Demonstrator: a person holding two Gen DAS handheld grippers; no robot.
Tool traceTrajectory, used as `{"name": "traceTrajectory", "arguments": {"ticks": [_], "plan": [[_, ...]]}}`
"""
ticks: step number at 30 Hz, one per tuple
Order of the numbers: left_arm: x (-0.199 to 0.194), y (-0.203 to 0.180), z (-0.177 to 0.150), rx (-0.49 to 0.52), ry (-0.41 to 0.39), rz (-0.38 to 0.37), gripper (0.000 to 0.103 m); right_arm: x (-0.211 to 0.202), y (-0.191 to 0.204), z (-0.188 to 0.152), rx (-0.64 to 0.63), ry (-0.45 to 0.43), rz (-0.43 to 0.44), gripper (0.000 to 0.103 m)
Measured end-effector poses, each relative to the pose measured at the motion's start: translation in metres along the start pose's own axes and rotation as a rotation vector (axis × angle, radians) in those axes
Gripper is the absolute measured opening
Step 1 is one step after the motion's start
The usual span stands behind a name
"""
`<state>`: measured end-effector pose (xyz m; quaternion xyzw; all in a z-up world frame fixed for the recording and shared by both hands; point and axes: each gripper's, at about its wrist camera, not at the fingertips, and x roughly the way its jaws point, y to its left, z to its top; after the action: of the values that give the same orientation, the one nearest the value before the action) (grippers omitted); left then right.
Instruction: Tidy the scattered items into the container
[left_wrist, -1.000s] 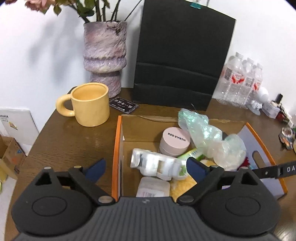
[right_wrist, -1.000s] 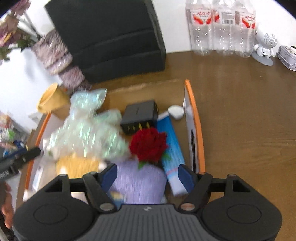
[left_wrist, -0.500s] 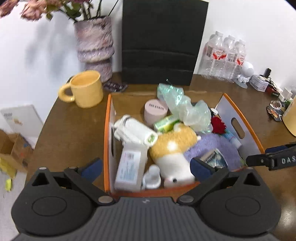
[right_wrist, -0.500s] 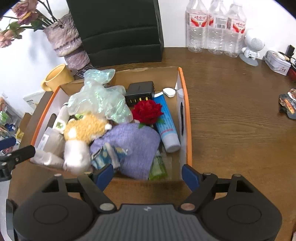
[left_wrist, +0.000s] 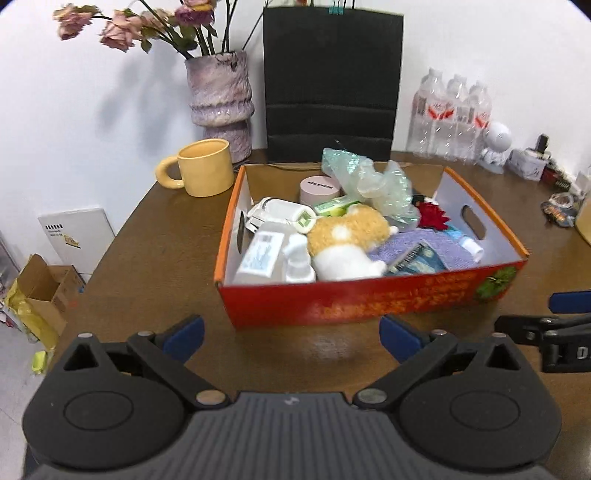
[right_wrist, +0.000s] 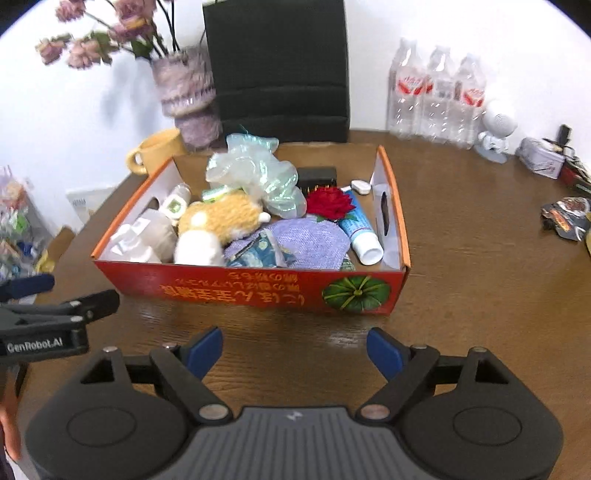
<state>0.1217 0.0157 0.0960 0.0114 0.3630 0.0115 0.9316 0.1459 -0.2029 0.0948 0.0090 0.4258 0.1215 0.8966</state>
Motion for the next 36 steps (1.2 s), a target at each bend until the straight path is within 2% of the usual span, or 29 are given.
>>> {"name": "traceTrajectory", "arguments": {"ticks": [2,4,7,10,12,14,16,22,25,32,36], "plan": [[-0.006,-0.002,-0.017,-0.013,-0.025,-0.012,0.103,-0.009,0.006,-0.017,-0.01,-0.072,0.0,0.088],[-0.006,-0.005,-0.036,0.001,-0.047,-0.007,0.103,-0.012,0.011,-0.036,-0.011,-0.145,-0.017,0.095],[0.002,-0.01,-0.063,0.051,-0.046,0.025,0.103,-0.008,0.014,-0.064,-0.041,-0.208,-0.053,0.095],[0.013,-0.002,-0.086,-0.011,-0.018,0.017,0.103,0.001,0.01,-0.082,-0.031,-0.205,-0.071,0.095],[0.017,0.006,-0.096,-0.075,-0.007,-0.027,0.103,0.006,0.005,-0.095,0.013,-0.22,-0.047,0.095],[0.018,0.011,-0.099,-0.098,-0.016,-0.052,0.103,0.013,0.002,-0.105,0.045,-0.218,-0.012,0.095],[0.019,0.01,-0.099,-0.079,-0.026,-0.043,0.103,0.021,0.001,-0.111,0.055,-0.191,0.005,0.095],[0.025,-0.004,-0.11,-0.015,-0.049,-0.004,0.103,0.031,0.002,-0.118,0.057,-0.212,-0.061,0.097],[0.025,-0.008,-0.111,0.007,-0.047,-0.029,0.103,0.032,0.002,-0.119,0.054,-0.214,-0.058,0.1],[0.029,-0.012,-0.107,-0.007,-0.043,-0.015,0.103,0.038,0.016,-0.119,-0.023,-0.179,-0.115,0.103],[0.029,-0.011,-0.107,-0.008,-0.043,-0.014,0.103,0.039,0.016,-0.118,-0.027,-0.176,-0.108,0.103]]}}
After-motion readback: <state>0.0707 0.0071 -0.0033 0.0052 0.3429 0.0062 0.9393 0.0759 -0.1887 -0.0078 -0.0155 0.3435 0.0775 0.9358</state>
